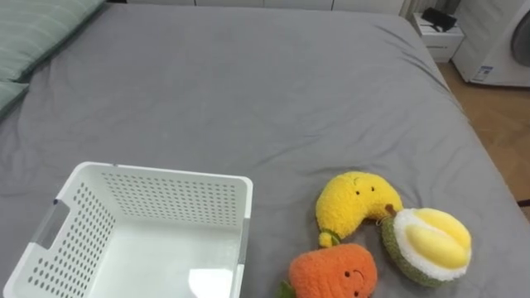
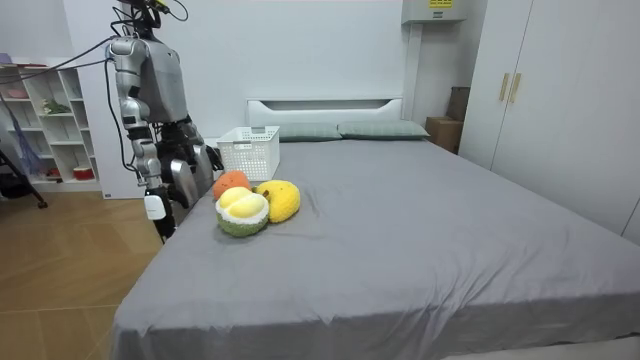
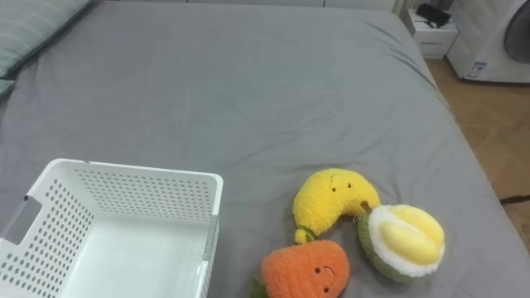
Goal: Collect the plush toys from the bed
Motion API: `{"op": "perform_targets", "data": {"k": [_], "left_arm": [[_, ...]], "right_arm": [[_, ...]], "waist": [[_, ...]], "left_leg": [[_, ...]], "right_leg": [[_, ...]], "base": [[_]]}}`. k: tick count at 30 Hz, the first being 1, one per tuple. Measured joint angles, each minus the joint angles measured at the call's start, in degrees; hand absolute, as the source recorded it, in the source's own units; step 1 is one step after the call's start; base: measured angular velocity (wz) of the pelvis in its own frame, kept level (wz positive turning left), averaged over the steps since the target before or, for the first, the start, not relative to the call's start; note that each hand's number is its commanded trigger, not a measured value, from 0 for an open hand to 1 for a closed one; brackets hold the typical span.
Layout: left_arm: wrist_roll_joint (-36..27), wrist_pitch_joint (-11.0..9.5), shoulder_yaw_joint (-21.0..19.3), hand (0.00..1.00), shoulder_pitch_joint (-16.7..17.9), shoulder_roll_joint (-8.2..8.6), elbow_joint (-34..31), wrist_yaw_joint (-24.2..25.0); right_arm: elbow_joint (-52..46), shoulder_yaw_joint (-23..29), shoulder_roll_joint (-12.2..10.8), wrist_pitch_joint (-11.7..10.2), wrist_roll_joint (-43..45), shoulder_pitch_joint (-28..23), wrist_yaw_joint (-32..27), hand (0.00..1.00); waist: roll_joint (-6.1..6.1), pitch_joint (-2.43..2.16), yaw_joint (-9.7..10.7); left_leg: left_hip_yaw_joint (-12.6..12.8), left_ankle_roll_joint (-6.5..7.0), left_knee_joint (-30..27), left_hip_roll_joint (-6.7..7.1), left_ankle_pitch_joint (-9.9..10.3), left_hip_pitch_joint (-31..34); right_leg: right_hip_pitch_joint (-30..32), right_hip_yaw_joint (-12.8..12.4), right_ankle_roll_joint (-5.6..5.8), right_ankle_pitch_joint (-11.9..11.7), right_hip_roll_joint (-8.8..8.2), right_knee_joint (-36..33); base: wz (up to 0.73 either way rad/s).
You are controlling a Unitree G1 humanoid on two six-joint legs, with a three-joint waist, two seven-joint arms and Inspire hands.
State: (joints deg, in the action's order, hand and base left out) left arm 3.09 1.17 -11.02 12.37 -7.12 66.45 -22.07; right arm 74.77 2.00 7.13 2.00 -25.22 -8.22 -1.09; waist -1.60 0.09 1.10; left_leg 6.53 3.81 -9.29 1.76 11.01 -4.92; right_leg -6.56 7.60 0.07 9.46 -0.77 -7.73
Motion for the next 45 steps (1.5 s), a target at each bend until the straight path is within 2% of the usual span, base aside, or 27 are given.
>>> {"op": "perform_targets", "data": {"k": [4, 7, 10, 14, 17, 24, 26, 29, 36, 42, 45], "left_arm": [[0.3, 1.0, 0.0, 0.00, 0.4, 0.00, 0.0, 0.1], [1.6, 1.6, -1.3, 0.00, 1.0, -0.02, 0.1, 0.2], [2.2, 2.6, -3.2, 0.00, 1.0, -0.08, 0.0, 0.2], [2.2, 2.6, -5.1, 0.00, 1.2, -0.59, 0.0, 0.1], [2.2, 2.6, -5.2, 0.00, 1.6, -1.19, 0.0, 0.0], [4.0, 2.6, -5.2, 0.00, 1.2, -1.62, -1.1, 0.6], [7.2, 2.6, -5.8, 0.00, 1.6, -1.68, -1.4, 1.1], [7.9, 2.5, -5.3, 0.00, 1.6, -1.76, -1.3, 1.4], [7.9, 2.6, -4.5, 0.00, 1.8, -2.01, -1.3, 1.4], [7.9, 2.5, -4.4, 0.00, 1.4, -2.20, -1.3, 1.5], [7.9, 2.5, -3.8, 0.00, 1.4, -2.24, -1.3, 1.5]], "right_arm": [[0.9, 1.2, 0.0, 0.6, -0.8, 0.1, -0.3, 0.00], [1.3, 4.0, 0.0, 0.8, -0.8, -0.3, -0.9, 0.00], [1.1, 6.4, 0.2, 1.7, -1.3, -0.6, -2.2, 0.00], [0.6, 10.7, 0.4, 1.9, -1.4, -0.9, -5.2, 0.00], [-0.2, 11.7, 1.4, 1.8, -1.5, -0.7, -7.6, 0.00], [-8.8, 13.4, 4.1, 1.8, 4.7, 0.5, -10.8, 0.00], [-12.3, 15.1, 4.7, 1.7, 8.4, 1.7, -12.4, 0.00], [-15.3, 14.9, 5.7, 1.6, 10.6, 3.5, -14.4, 0.00], [-20.5, 14.8, 7.2, 0.8, 16.6, 5.7, -17.6, 0.00], [-30.4, 9.6, 7.2, 0.3, 19.4, 5.8, -18.4, 0.00], [-31.3, 6.0, 7.2, -0.1, 20.5, 6.8, -18.2, 0.00]], "waist": [[-0.29, 0.16, 0.0], [-0.37, 0.20, 0.2], [-0.41, 0.19, 0.2], [-0.74, 0.01, 0.4], [-1.15, -0.26, 0.4], [-2.01, -0.21, 0.3], [-2.30, -0.18, 0.1], [-2.72, -0.16, 0.1], [-3.50, 0.09, -1.6], [-3.25, 0.43, -3.2], [-3.34, 0.34, -4.4]], "left_leg": [[0.2, 0.00, 0.7, 0.00, 0.0, -0.7], [0.2, 0.00, 0.6, 0.01, 0.0, -0.7], [0.3, 0.00, 0.6, 0.01, 0.0, -0.7], [0.3, 0.00, 0.6, 0.03, 0.0, -0.6], [0.3, 0.00, 0.6, 0.04, 0.0, -0.7], [0.5, 0.02, -0.1, 0.02, 0.0, -0.8], [0.5, 0.02, 0.0, -0.01, 0.0, -0.7], [0.5, 0.01, -0.2, -0.01, 0.0, -0.7], [0.8, 0.01, 0.6, -0.04, 0.0, -0.7], [1.1, 0.01, 0.5, -0.11, 0.0, 0.6], [1.0, 0.01, 0.4, -0.12, 0.0, 0.8]], "right_leg": [[-0.4, -0.7, 0.00, 0.0, -0.02, 0.0], [-0.5, -0.9, 0.00, 0.0, -0.01, 0.0], [-0.5, -1.0, -0.02, 0.1, -0.05, 0.1], [-0.4, -1.0, -0.04, 0.2, 0.01, -0.1], [-0.5, -1.0, -0.05, 0.2, 0.00, -0.3], [-0.4, -0.9, -0.04, 0.2, 0.00, -0.3], [-0.4, -0.9, -0.06, 0.1, -0.02, -0.3], [-0.2, -1.0, -0.05, 0.1, 0.02, -0.3], [0.1, -1.2, -0.03, 0.1, 0.18, -0.3], [1.0, -1.2, -0.02, 0.0, 0.15, -0.8], [1.1, -1.0, -0.02, 0.0, 0.13, -0.9]], "base": [[-0.05], [0.00], [0.00], [0.00], [0.00], [0.00], [0.00], [0.00], [-0.02], [-0.03], [0.02]]}}
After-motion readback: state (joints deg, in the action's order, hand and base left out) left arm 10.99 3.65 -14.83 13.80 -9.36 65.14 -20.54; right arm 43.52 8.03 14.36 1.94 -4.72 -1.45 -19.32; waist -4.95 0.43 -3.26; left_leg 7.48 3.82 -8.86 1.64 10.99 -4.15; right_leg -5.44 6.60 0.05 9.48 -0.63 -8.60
